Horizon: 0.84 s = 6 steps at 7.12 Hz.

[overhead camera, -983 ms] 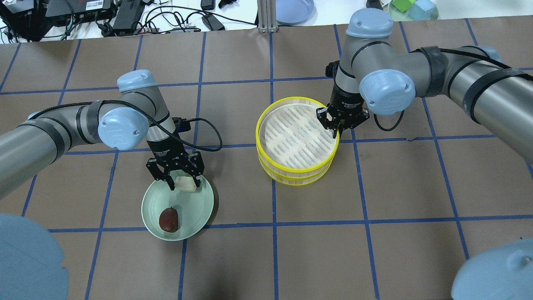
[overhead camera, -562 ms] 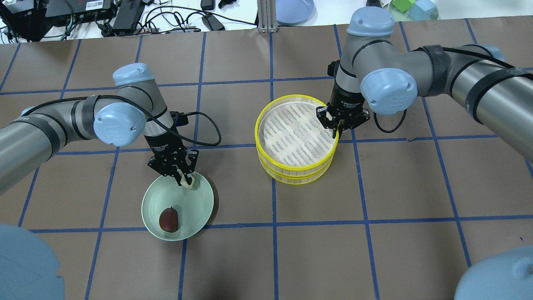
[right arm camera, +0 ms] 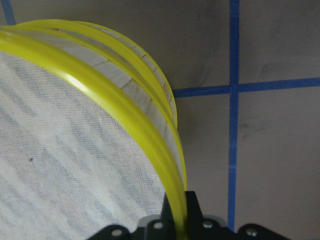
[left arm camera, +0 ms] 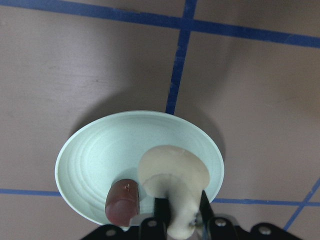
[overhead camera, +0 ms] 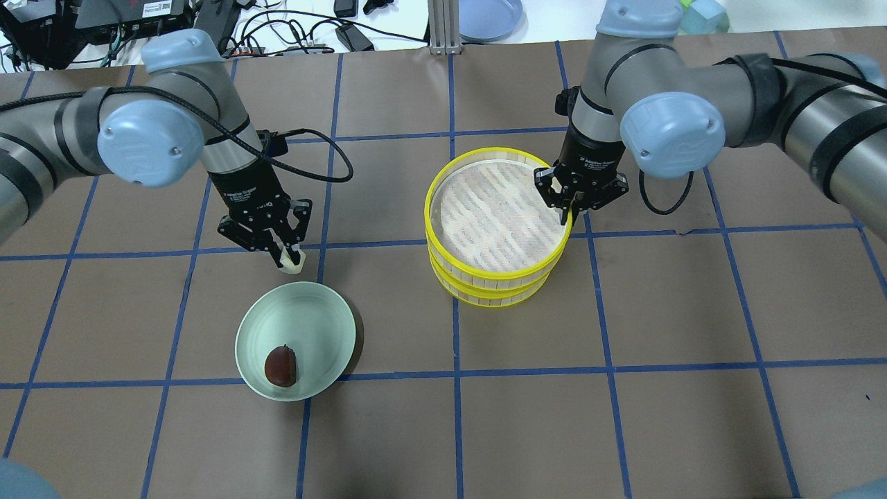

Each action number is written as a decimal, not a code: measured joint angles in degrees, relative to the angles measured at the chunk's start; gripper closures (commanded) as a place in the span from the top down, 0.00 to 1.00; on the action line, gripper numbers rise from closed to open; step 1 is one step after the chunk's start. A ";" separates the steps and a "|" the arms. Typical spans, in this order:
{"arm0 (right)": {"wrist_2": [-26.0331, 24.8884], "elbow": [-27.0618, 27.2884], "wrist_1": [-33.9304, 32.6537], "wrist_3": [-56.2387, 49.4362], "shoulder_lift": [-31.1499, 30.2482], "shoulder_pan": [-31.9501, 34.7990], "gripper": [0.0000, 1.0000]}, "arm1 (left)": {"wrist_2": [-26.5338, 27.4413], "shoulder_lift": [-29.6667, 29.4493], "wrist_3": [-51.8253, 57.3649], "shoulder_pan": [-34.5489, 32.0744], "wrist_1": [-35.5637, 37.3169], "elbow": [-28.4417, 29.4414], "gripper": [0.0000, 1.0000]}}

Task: Place buns in different layers of steamer
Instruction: 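Lift the white bun with the left gripper while the right lifts the top tier aside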

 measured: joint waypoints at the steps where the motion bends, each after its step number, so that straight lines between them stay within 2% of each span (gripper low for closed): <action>1: -0.32 -0.68 2.38 -3.76 -1.21 -2.79 0.15 | -0.09 1.52 -2.92 -0.46 -0.05 1.62 0.00; 3: -4.04 -1.24 4.76 -13.22 -2.81 -11.48 0.15 | -1.47 2.63 -6.16 -2.67 3.63 3.27 0.00; 6: -9.81 -1.11 4.30 -23.14 -2.56 -18.54 0.14 | -9.53 1.20 -9.82 -9.43 16.68 3.11 0.00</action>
